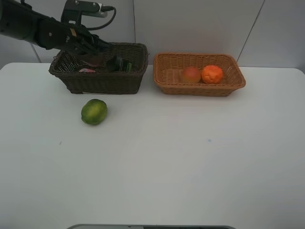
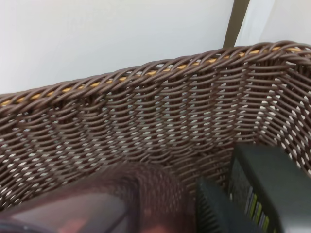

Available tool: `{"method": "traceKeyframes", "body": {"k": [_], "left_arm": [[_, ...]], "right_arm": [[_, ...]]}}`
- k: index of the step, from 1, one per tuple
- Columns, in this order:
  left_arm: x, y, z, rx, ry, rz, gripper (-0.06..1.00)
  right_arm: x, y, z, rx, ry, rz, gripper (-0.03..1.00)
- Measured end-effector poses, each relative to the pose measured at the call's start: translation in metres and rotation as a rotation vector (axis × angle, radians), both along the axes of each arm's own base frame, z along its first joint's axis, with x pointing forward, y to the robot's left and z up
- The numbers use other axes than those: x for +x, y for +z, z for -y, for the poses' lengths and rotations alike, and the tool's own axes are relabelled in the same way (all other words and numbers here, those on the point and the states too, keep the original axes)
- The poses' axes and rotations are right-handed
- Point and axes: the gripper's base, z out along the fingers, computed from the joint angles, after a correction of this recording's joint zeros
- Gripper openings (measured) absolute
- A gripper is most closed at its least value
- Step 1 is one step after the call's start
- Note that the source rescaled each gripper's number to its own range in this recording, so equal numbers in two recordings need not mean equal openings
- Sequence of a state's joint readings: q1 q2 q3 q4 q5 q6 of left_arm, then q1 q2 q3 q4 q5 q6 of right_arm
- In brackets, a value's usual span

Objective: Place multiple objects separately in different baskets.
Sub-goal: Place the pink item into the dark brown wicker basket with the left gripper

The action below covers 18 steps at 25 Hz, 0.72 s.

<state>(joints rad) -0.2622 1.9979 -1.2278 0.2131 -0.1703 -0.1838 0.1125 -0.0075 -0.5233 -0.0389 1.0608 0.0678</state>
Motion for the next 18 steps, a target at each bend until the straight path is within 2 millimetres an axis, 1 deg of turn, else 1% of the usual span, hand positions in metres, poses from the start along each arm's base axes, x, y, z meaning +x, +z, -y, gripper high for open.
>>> {"method": "traceKeyframes", "body": {"k": [5,10,12,18], "left_arm": [[0.004,-0.012,0.002,-0.014,-0.009,0.017,0.0],[0.006,-0.032,0.003,-0.006,-0.011,-0.018,0.0],[0.006,-0.035,0.003,-0.004,-0.011,-0.024,0.0],[0.006,-0.035,0.003,-0.006,-0.009,-0.025,0.0]], "right_arm": [[0.0,0.0,0.0,0.0,0.0,0.0,0.85],[0.0,0.0,0.0,0.0,0.0,0.0,0.85],[0.0,0.0,0.0,0.0,0.0,0.0,0.85],[0.0,0.0,0.0,0.0,0.0,0.0,0.85]]}}
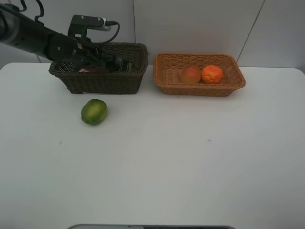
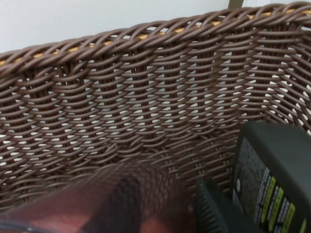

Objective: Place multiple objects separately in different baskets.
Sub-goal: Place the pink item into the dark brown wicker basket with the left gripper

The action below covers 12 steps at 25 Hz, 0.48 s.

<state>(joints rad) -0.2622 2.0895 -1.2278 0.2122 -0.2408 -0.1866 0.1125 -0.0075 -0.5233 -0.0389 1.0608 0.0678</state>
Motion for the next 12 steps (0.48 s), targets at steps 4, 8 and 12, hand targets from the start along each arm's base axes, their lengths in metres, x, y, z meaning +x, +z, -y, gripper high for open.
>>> {"method": "traceKeyframes", "body": {"k": [4,8,12], "left_arm": [[0.0,0.0,0.0,0.0,0.0,0.001,0.13],[0.0,0.006,0.0,-0.004,0.0,0.013,0.68],[-0.001,0.018,0.0,-0.008,0.001,0.035,0.88]], "right_arm": [[0.0,0.0,0.0,0.0,0.0,0.0,0.85],[0.0,0.0,0.0,0.0,0.0,0.0,0.85],[0.0,0.0,0.0,0.0,0.0,0.0,0.85]]}}
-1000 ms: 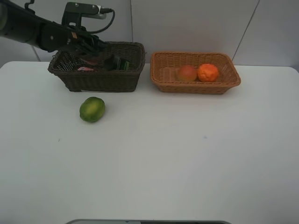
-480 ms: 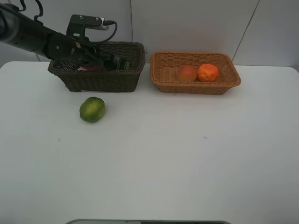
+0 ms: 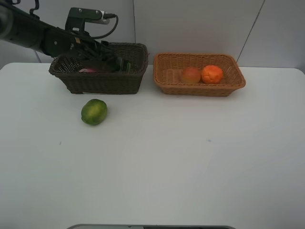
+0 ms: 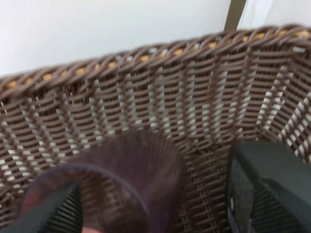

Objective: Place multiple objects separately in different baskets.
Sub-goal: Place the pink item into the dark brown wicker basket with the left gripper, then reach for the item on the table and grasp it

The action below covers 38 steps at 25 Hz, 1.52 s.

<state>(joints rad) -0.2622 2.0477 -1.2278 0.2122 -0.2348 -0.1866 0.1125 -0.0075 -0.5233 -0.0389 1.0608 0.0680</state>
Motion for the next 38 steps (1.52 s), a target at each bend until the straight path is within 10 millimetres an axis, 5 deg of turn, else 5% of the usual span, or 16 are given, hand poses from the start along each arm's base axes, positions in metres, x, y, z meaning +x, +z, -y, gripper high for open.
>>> {"method": "traceKeyframes", "body": {"k": [7,16,28,38], "left_arm": [[-0.011,0.036,-0.006,0.027,0.023,-0.025,0.9],[-0.05,0.067,-0.006,0.145,0.052,-0.271,0.9],[-0.097,0.069,0.026,0.204,0.016,-0.573,0.9],[-0.105,0.064,0.024,0.202,0.083,-0.687,0.93]], "right_arm": [[0.0,0.0,0.0,0.0,0.0,0.0,0.85],[0.0,0.0,0.0,0.0,0.0,0.0,0.85],[0.0,0.0,0.0,0.0,0.0,0.0,0.85],[0.0,0.0,0.0,0.0,0.0,0.0,0.85]]}}
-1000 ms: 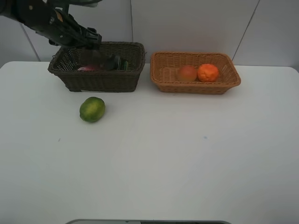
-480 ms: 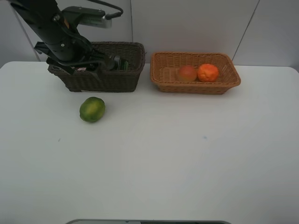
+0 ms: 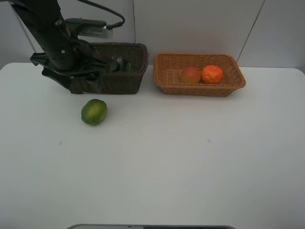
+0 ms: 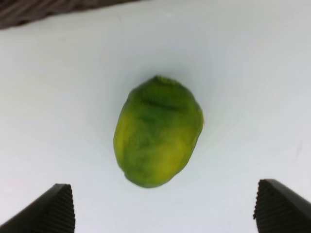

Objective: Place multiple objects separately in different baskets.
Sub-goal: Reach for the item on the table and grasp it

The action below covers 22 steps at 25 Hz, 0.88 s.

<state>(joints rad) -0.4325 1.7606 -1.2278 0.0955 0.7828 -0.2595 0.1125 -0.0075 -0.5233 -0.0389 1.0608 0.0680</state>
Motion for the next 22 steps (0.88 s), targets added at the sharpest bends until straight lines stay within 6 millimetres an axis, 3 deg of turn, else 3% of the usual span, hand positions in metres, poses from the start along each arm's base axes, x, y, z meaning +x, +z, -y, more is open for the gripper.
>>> {"method": "traceKeyframes", "body": {"k": [8,22], "left_arm": [[0.004,-0.043,0.002,0.032,0.002,-0.079,0.94],[0.02,-0.081,0.008,0.05,-0.104,-0.023,0.94]], "right_arm": [[0.0,0.0,0.0,0.0,0.0,0.0,0.85],[0.0,0.0,0.0,0.0,0.0,0.0,0.85]]}}
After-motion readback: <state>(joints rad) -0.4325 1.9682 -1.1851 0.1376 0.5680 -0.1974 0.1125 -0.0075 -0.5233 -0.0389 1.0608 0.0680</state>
